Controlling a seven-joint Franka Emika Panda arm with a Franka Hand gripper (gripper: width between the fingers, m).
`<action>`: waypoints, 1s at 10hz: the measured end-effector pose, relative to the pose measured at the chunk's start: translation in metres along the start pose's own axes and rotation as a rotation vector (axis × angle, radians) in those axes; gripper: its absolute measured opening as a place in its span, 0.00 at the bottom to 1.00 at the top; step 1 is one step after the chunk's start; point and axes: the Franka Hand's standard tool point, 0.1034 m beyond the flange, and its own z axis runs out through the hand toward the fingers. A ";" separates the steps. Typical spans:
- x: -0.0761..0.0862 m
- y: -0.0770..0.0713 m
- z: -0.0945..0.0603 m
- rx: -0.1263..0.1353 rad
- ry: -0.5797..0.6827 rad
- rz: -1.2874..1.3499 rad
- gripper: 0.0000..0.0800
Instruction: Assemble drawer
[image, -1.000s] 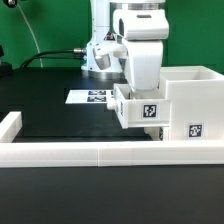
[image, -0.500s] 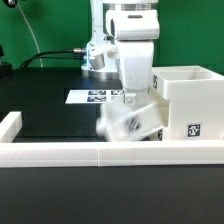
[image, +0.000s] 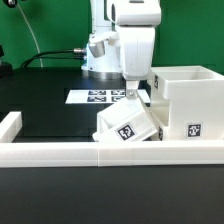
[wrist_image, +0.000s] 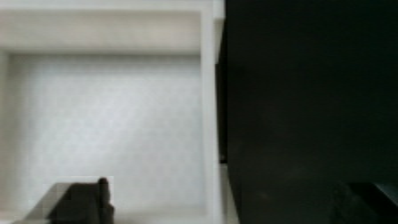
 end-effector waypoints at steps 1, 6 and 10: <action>-0.003 0.000 0.001 0.001 0.000 0.003 0.80; -0.029 -0.014 0.025 0.043 0.012 0.024 0.81; -0.030 -0.017 0.028 0.050 0.013 0.028 0.81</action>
Offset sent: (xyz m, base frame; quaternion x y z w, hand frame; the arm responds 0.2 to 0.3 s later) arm -0.0016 -0.0172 -0.0194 0.0045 0.0255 0.0063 0.9996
